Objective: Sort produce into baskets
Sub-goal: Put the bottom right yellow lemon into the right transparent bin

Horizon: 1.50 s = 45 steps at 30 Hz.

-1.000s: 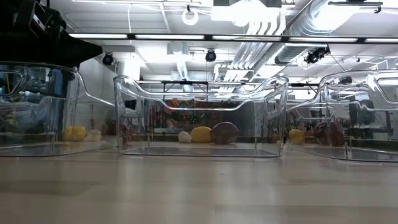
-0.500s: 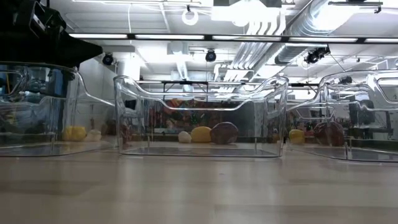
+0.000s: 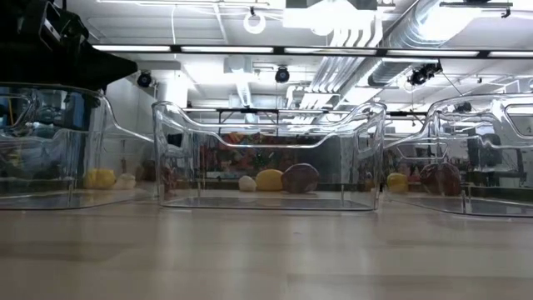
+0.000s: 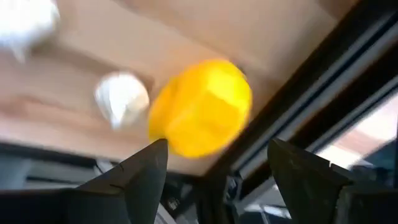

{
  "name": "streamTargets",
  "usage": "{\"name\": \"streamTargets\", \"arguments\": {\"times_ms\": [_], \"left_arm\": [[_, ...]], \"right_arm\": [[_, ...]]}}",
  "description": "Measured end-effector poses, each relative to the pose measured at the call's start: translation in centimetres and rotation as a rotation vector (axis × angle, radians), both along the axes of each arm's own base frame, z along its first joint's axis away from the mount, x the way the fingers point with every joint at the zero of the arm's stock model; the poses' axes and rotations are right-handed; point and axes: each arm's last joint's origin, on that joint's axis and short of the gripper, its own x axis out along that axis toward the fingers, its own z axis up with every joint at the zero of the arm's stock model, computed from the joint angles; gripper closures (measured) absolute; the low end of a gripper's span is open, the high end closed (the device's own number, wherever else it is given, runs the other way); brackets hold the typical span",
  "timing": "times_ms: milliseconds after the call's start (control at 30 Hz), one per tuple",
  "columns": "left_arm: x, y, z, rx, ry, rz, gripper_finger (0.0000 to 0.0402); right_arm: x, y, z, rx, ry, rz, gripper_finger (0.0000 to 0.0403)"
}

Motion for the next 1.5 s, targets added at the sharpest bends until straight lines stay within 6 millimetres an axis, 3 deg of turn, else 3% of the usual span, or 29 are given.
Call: {"name": "streamTargets", "arguments": {"times_ms": [300, 833, 1200, 1333, 1500], "left_arm": [[0.0, 0.0, 0.0, 0.000, 0.000, -0.001, 0.0402], [0.0, 0.0, 0.0, 0.000, 0.000, 0.000, 0.0402], [0.0, 0.0, 0.0, 0.000, 0.000, 0.000, 0.0402], [0.0, 0.0, 0.0, 0.000, 0.000, 0.000, 0.0402], [0.0, 0.0, 0.0, 0.000, 0.000, 0.000, 0.0402]], "right_arm": [[-0.3, -0.6, -1.6, -0.033, 0.012, -0.104, 0.0135], [-0.2, -0.7, -1.8, -0.070, -0.033, -0.134, 0.0139], [-0.2, -0.9, -1.9, -0.085, -0.077, -0.075, 0.0247], [-0.2, -0.8, -1.6, -0.073, -0.061, -0.035, 0.0259], [0.0, -0.6, 0.4, -0.127, -0.039, 0.009, 0.0261]]}}
